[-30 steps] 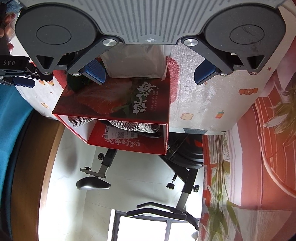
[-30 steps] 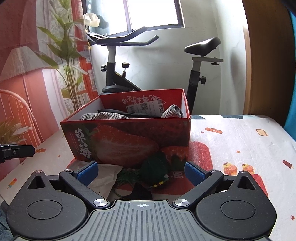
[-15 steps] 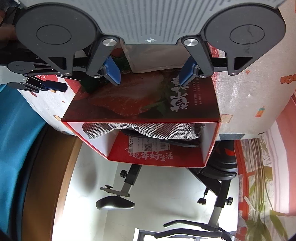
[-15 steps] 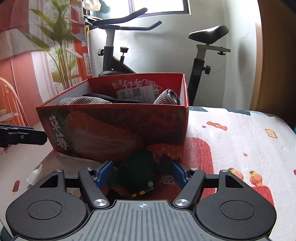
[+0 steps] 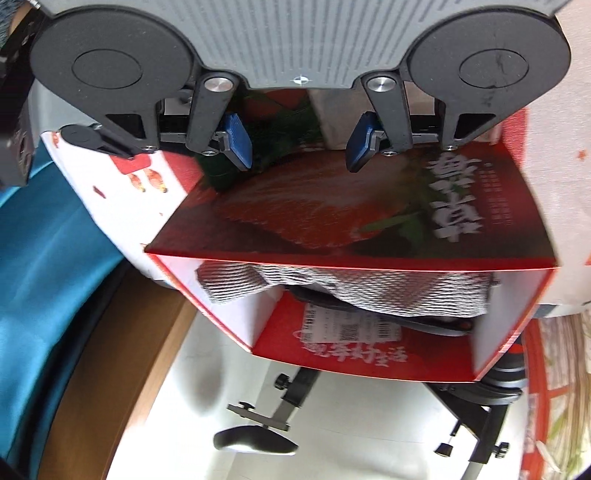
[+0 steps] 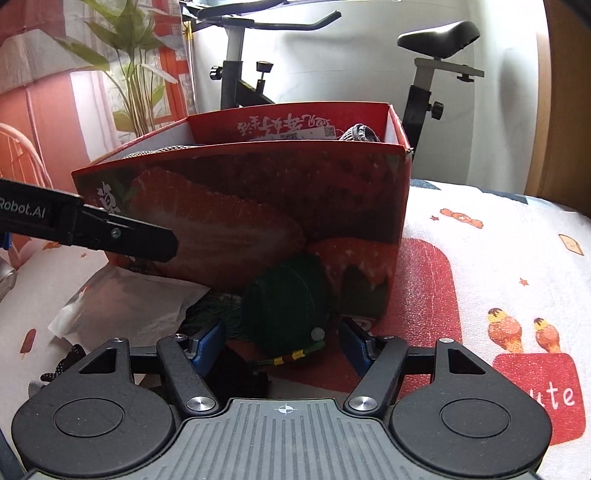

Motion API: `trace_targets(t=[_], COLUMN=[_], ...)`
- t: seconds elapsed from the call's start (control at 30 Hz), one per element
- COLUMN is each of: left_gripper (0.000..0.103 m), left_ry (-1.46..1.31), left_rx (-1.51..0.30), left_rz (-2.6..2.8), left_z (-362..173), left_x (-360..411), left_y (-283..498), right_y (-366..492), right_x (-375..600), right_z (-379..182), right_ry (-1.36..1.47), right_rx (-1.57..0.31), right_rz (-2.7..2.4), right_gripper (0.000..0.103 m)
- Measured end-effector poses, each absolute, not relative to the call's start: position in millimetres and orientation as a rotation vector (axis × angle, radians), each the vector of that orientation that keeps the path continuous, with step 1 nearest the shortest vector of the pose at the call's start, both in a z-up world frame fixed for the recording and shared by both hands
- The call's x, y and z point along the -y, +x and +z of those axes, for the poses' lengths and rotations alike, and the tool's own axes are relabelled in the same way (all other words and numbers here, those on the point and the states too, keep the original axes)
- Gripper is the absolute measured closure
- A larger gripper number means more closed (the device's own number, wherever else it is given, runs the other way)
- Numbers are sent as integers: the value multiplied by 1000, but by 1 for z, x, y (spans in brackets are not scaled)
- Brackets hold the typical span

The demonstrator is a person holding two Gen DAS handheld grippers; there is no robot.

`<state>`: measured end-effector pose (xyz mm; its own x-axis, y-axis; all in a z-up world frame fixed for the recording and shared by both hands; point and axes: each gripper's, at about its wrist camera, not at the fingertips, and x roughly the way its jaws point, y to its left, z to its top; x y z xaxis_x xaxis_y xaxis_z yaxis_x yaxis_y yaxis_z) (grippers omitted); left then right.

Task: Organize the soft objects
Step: 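Close the right gripper on the green pouch while the left gripper grasps it too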

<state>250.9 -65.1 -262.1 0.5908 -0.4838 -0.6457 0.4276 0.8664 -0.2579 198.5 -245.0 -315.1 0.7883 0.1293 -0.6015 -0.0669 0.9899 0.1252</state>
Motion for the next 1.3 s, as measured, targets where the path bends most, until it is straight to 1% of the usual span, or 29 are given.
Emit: trace_targets(t=[0.03,0.1,0.17,0.37,0.67,0.77,0.83,1.07,1.2,1.3], left_gripper=[44,44,44,44,44,46,52,54,54,54], left_ry=[-80,-82,-85,-114,-151,-158,-138,-159,-164,-169], left_rx=[-778,-786,-799,-847,-880,-887,-888,-881,-883,-882], left_rz=[-553,-587,-616,-652,-651,-638,-625,-631,-637,-641], left_z=[-263,-266,-268,-279,-292,-295,-297,-301,-301,-302], left_x=[72,81,91,103,88,82,82,75,73,72], left_y=[253,257,261,269,264,265,265,266,266,266], right_y=[200,202,202,202,204,207,207,208,210,216], right_x=[244,240,238,235,224,220,216,210,211,211], right_z=[-316,-316,-316,-317,-314,-313,-312,-311,-312,-313], right_ry=[90,72,63,48,19,8,3,-12,-22,-28], right_rx=[-656,-653,-651,-659,-665,-667,-670,-691,-691,-700], right_rz=[111,124,143,194,235,240,243,242,231,235], right_gripper=[48,50,56,61,63,63,63,62,58,58])
